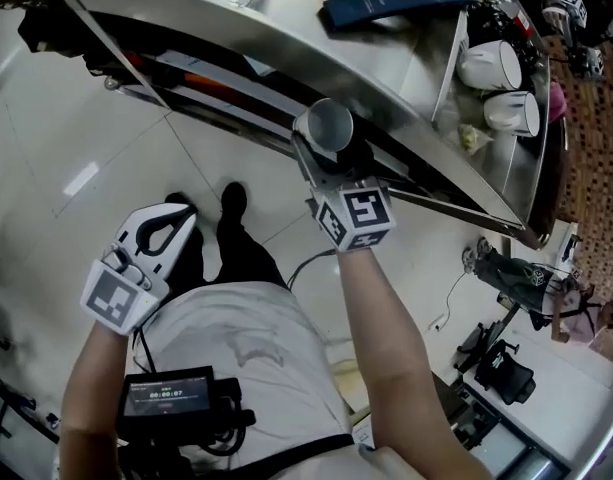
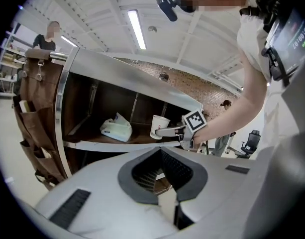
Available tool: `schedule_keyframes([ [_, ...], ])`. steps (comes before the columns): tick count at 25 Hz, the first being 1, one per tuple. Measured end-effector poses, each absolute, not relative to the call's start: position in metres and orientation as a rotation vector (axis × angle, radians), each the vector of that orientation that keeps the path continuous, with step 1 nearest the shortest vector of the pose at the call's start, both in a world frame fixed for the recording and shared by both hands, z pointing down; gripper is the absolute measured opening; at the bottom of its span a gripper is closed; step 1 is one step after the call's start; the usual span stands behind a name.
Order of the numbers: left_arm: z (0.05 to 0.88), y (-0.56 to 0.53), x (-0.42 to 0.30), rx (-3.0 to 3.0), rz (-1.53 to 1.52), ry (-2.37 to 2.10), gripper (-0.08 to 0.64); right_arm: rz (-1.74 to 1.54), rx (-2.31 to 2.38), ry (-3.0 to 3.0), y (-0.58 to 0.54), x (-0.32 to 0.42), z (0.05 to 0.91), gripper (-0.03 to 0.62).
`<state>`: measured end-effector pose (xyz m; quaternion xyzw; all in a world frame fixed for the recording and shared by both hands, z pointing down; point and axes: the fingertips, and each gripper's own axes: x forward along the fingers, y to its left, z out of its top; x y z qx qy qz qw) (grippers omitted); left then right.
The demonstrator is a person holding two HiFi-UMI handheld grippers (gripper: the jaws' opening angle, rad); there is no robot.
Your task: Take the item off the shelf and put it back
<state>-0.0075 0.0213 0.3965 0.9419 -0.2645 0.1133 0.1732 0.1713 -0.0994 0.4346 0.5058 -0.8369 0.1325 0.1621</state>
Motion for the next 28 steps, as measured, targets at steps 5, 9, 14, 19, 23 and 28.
schedule_keyframes([
  [5,0.371,0.015,-0.027,2.673,0.299,-0.835,0.006,0.400,1.354,-2.460,-0.078,0.145,0.411,0.272],
  [9,0.349,0.009,-0.042,2.687,0.289,-0.891,0.006,0.440,1.304,-2.498,-0.066,0.124,0.393,0.270],
  [14,0.331,0.009,-0.053,2.699,0.266,-0.937,0.006,0.452,1.225,-2.520,-0.054,0.099,0.372,0.270],
  [19,0.321,0.010,-0.063,2.698,0.253,-0.977,0.006,0.444,1.118,-2.577,-0.037,0.067,0.342,0.270],
  [23,0.308,0.009,-0.070,2.719,0.244,-1.001,0.006,0.426,1.056,-2.646,-0.031,0.046,0.317,0.272],
  [28,0.288,0.008,-0.074,2.740,0.177,-1.026,0.006,0.383,0.993,-2.703,-0.021,0.029,0.292,0.272],
])
